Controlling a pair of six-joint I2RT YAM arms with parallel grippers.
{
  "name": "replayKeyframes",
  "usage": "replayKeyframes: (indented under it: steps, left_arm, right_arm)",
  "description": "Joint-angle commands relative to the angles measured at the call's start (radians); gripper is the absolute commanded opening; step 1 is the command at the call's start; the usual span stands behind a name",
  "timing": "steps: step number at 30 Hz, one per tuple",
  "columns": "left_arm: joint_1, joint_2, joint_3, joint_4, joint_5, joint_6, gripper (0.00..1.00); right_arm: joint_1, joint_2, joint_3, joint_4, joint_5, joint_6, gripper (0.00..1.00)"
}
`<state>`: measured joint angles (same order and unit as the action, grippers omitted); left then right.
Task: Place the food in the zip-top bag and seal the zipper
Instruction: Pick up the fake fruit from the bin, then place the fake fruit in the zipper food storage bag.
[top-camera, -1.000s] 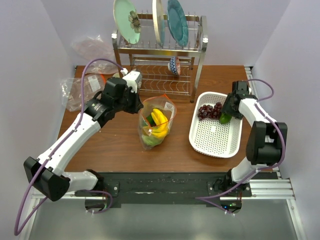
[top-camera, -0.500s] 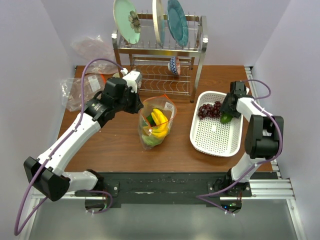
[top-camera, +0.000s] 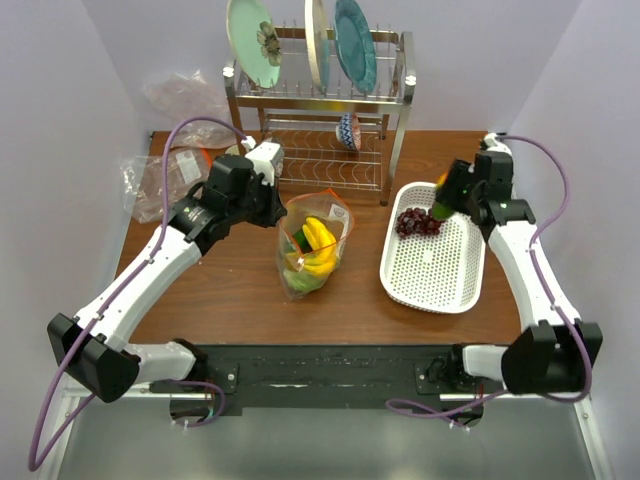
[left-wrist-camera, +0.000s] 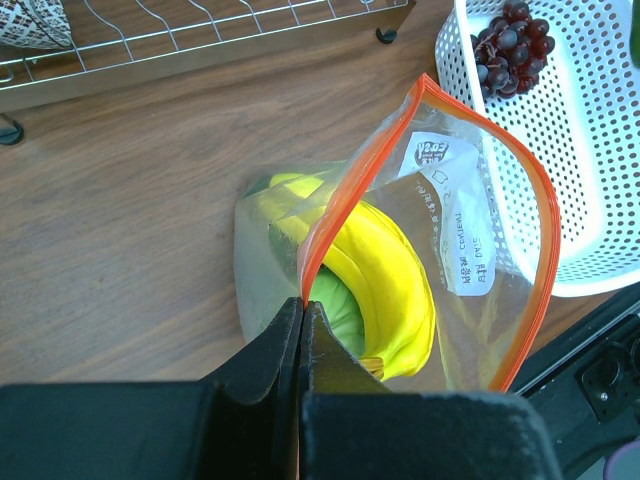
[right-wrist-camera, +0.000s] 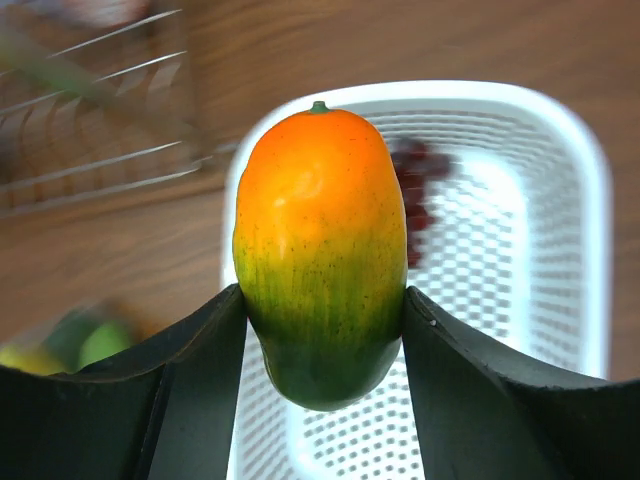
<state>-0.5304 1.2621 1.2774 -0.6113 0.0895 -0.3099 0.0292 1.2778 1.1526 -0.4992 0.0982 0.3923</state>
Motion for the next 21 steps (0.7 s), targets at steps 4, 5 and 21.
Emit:
replayKeyframes:
  steps: [4, 5, 21]
  left_arm:
    - [0.006, -0.009, 0.02, 0.045, -0.004, 0.005, 0.0]
    - [0.004, -0.01, 0.02, 0.045, -0.005, 0.002, 0.0]
    - [0.004, -0.013, 0.019, 0.041, -0.031, -0.02, 0.0]
  right_arm:
    - [0.263, -0.135, 0.021, 0.121, -0.248, -0.01, 0.49]
    - [0.285, -0.147, 0.019, 0.143, -0.282, -0.006, 0.48]
    - [0.594, -0.005, 0.133, 0.329, -0.374, -0.116, 0.47]
